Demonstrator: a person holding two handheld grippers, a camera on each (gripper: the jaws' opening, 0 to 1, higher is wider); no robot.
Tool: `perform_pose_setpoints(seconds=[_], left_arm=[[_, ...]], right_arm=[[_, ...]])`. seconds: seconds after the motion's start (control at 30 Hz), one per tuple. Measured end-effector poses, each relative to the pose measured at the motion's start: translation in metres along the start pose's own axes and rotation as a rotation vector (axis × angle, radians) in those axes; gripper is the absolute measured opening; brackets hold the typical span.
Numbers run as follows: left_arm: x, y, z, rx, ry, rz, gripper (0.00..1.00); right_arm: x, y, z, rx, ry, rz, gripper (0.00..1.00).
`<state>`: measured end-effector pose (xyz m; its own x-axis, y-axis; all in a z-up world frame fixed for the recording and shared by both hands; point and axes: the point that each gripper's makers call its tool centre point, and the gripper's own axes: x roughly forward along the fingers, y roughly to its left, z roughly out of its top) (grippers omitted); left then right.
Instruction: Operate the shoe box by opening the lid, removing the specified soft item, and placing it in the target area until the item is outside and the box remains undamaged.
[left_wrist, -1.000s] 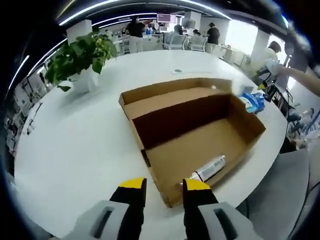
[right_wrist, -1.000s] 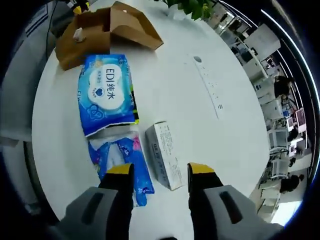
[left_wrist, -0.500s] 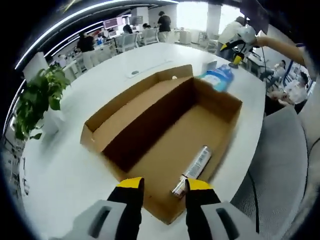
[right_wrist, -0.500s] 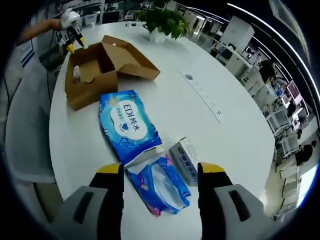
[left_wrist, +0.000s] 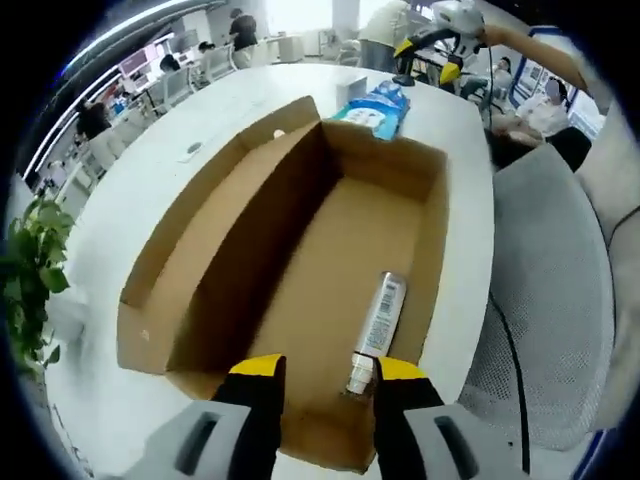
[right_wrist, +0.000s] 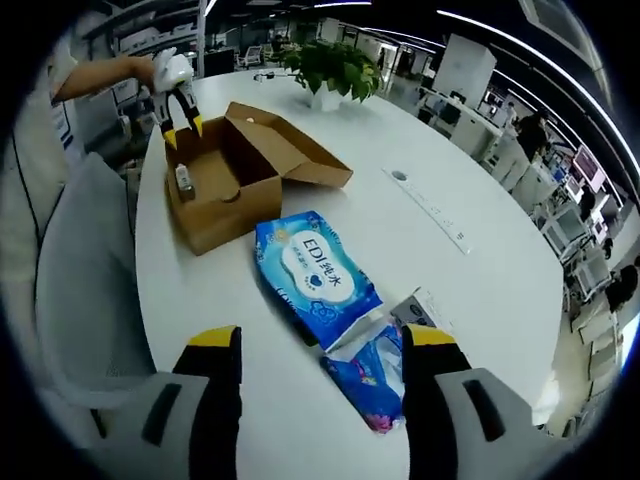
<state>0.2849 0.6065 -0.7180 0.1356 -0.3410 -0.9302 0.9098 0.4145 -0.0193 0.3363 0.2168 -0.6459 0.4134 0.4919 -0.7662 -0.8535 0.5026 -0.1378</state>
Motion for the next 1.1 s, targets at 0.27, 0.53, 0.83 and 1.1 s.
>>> perform_pose_setpoints(seconds=[0.27, 0.53, 0.83, 1.1], left_arm=[[0.018, -0.005, 0.001, 0.119, 0.076, -0.096, 0.36], [0.035, -0.013, -0.003, 0.229, 0.111, -0.183, 0.36], [0.042, -0.020, 0.001, 0.259, 0.062, -0.210, 0.33], [0.042, -0.017, 0.003, 0.271, 0.056, -0.200, 0.36]], right_arm=[[-0.001, 0.014, -0.002, 0.009, -0.015, 0.006, 0.65], [-0.001, 0.017, -0.006, 0.022, -0.008, 0.003, 0.65], [-0.001, 0.019, -0.009, 0.036, -0.005, 0.003, 0.65], [0.001, 0.020, -0.009, 0.039, -0.005, 0.004, 0.64]])
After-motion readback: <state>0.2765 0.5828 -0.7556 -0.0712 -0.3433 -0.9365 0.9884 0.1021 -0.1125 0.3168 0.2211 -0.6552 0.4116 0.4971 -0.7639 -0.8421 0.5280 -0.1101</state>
